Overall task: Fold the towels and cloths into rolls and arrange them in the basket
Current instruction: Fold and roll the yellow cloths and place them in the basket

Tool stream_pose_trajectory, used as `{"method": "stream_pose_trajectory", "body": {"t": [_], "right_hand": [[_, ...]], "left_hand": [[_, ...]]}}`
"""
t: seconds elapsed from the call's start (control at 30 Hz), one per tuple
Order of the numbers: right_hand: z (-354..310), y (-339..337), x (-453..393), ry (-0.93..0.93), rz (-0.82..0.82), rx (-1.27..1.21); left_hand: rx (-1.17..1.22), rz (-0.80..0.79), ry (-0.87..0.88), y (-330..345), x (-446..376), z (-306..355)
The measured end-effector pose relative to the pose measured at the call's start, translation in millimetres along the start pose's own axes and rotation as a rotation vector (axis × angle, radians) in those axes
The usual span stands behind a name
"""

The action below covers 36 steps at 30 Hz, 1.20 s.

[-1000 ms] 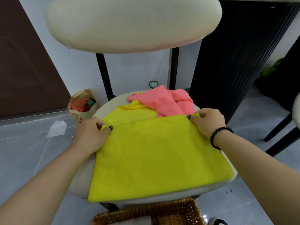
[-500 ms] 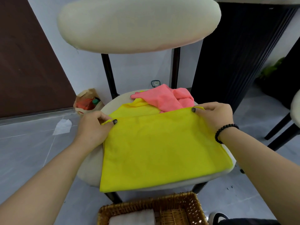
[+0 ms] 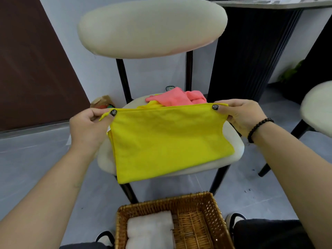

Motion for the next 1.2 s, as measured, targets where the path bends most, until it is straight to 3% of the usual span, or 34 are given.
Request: {"method": "stream_pose_trajectory", "body": {"t": [0.23,0.4,0.57,0.87,1.2], "right_hand": [[-15.2,-7.7,47.7,0.029,-0.125,0.116],[-20.3,-18.9,75.6,-0.046,-0.093,0.435],[-30.9,-26.2,95.6,-0.135,-0.035,0.592],[-41.9,-43.3,100.9,-0.175,0.146,0.579],[-27.6,-40.4,79.7,-0.027,0.087,0.467]], "left_hand": [[0.180,0.005,-0.019,-29.6,27.5,22.3],[0.270,-0.083,-0.012,-42.5,41.7,30.3],[0.265,-0.160,0.041,-47.4,47.9,36.5],[0.054,-0.209,0.085,-41.9,45.0,30.7],[0.119,-0.233,-0.073,-31.7,36.0,15.8]]}}
Point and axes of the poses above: each hand's wrist, its own x-axis away from the middle knuckle, its own y-axis out of the palm, z = x × y, the point moved 9 cm from there along -x, towards the middle knuckle, and after that the axes turned 10 degrees about z, right-handed, at the moved point
